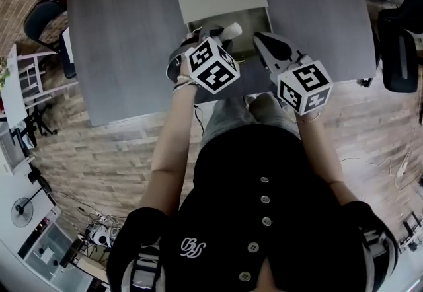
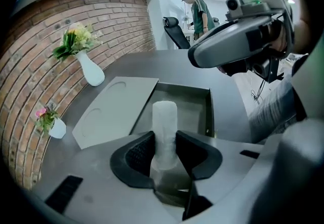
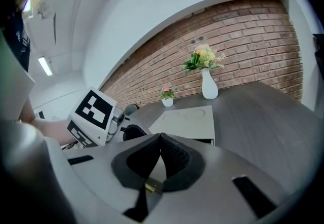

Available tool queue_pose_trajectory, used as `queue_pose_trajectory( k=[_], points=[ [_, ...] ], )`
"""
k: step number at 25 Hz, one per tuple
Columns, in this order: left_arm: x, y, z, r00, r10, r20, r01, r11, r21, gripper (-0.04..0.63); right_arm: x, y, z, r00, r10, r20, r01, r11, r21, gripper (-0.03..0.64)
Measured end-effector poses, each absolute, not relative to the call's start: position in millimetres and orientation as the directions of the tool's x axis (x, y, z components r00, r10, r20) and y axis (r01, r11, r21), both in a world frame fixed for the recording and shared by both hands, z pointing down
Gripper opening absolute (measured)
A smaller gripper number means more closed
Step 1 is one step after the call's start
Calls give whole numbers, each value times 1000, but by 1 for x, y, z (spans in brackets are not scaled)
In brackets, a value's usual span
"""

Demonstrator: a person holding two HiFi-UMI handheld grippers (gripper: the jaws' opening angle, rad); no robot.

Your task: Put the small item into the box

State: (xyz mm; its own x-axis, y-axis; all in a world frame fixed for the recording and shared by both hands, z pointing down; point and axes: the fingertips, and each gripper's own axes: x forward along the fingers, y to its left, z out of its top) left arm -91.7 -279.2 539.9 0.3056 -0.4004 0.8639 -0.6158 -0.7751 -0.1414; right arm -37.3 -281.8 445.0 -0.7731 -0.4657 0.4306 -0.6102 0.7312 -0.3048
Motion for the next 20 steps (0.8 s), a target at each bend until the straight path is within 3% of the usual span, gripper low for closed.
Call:
queue_pose_trajectory(
  k=[10, 18, 20],
  points=[
    [-82, -285, 578, 225, -275, 935, -494, -859, -134, 129, -26, -279, 465, -753, -470, 461, -639, 691, -338, 2],
    [-75, -287, 583, 209, -294, 933, -496, -854, -158, 136, -17, -275, 471, -748, -470, 469, -644, 685, -341, 2],
    [-76, -286, 581, 229, -299, 926, -528, -838, -140, 181, -17, -275, 470, -749, -470, 466, -643, 686, -342, 2]
  ],
)
